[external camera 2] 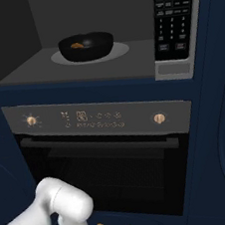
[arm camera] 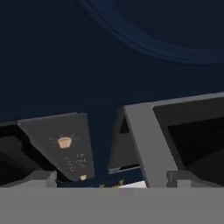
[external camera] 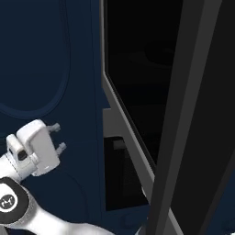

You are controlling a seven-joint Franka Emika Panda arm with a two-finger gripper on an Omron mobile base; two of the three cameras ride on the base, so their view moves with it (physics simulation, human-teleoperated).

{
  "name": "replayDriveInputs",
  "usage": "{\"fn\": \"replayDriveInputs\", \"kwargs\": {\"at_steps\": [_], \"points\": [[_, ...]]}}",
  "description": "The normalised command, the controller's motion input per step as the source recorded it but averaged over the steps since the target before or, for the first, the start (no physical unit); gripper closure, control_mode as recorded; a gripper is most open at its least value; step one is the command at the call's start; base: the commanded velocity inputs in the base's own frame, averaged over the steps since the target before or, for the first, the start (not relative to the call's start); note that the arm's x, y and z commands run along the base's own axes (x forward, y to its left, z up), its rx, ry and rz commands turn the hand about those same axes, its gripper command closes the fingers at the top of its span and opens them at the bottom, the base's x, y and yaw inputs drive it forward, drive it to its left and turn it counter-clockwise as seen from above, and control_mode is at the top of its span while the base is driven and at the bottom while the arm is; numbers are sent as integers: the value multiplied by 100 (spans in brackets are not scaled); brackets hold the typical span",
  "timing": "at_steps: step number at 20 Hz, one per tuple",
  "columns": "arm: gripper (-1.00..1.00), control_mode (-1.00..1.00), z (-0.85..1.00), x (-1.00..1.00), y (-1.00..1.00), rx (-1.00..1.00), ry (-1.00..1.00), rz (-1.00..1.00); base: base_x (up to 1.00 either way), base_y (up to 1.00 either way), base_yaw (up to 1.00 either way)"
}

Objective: Pick the mushroom from the sink and place it in the bowl. Then pick the bowl and place it in the microwave. Then close the microwave door and press the start button.

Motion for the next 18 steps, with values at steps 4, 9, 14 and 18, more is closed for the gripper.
{"fn": "replayDriveInputs", "kwargs": {"at_steps": [4,9,14,18], "points": [[-100,-100,10,17,-100,65,0,22,0,0,0],[-100,-100,6,21,-100,62,-1,24,0,0,0],[-100,-100,1,24,-100,58,-8,24,0,0,0],[-100,-100,6,24,-100,46,-28,16,0,0,0]]}}
